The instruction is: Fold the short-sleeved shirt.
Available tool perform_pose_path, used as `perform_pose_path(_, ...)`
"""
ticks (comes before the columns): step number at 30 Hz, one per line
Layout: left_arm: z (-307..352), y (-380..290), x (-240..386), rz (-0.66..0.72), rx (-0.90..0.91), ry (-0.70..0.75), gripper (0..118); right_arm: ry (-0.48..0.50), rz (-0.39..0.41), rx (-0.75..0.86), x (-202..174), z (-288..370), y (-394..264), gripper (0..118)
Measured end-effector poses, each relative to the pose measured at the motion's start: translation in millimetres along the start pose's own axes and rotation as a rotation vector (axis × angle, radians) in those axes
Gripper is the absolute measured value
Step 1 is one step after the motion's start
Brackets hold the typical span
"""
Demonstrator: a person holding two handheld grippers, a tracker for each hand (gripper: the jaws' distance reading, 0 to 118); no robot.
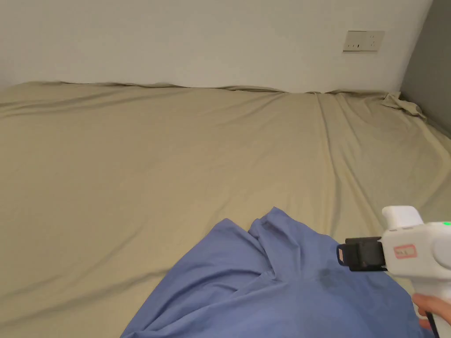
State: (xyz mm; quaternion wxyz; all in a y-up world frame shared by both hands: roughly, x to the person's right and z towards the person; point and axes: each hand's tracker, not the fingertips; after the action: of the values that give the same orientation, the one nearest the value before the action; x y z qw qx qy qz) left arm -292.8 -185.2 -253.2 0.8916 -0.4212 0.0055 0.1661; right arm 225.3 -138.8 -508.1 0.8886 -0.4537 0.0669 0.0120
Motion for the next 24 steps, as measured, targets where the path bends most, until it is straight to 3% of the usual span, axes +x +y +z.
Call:
perform_pose_path(3, -11, 4, 2, -0.015, -0.015, 0.017, 7, -0.038, -0.036, -0.142, 10, -73, 23, 118)
perform_pose_path(6, -19, 6, 1, -0.002, -0.027, 0.025, 7, -0.028, -0.151, -0.282, 15, -120, 20, 118)
perform_pose_path(7, -21, 8, 0, 0.012, -0.036, 0.011, 7, -0.026, -0.170, -0.306, 15, -128, 17, 110)
perform_pose_path(9, -23, 11, 2, 0.014, -0.037, 0.006, 7, -0.074, -0.002, -0.216, 4, -119, 16, 104)
perform_pose_path(10, -24, 12, 4, 0.010, -0.037, 0.006, 7, -0.055, 0.032, -0.224, 0, -114, 17, 91)
perform_pose_path(11, -25, 14, 5, 0.003, -0.038, 0.007, 7, -0.012, 0.022, -0.219, -1, -109, 17, 70)
perform_pose_path(12, -27, 17, 7, -0.002, -0.036, 0.009, 7, -0.032, 0.023, -0.213, -4, -107, 16, 43)
perform_pose_path(13, -28, 19, 8, -0.005, -0.035, 0.007, 7, -0.094, 0.086, -0.186, -5, -104, 16, 9)
perform_pose_path(14, -28, 22, 11, -0.009, -0.033, 0.002, 7, -0.133, 0.106, -0.168, -4, -102, 14, 6)
perform_pose_path(16, -25, 28, 20, -0.008, -0.013, -0.015, 7, -0.063, 0.041, -0.122, 1, -84, 8, 6)
perform_pose_path(20, -8, 45, 45, -0.048, 0.038, -0.067, 7, -0.032, -0.034, 0.029, 11, -20, -1, 6)
perform_pose_path(24, 30, 78, 75, -0.116, 0.170, -0.170, 7, -0.029, -0.020, 0.233, 15, 83, -20, 6)
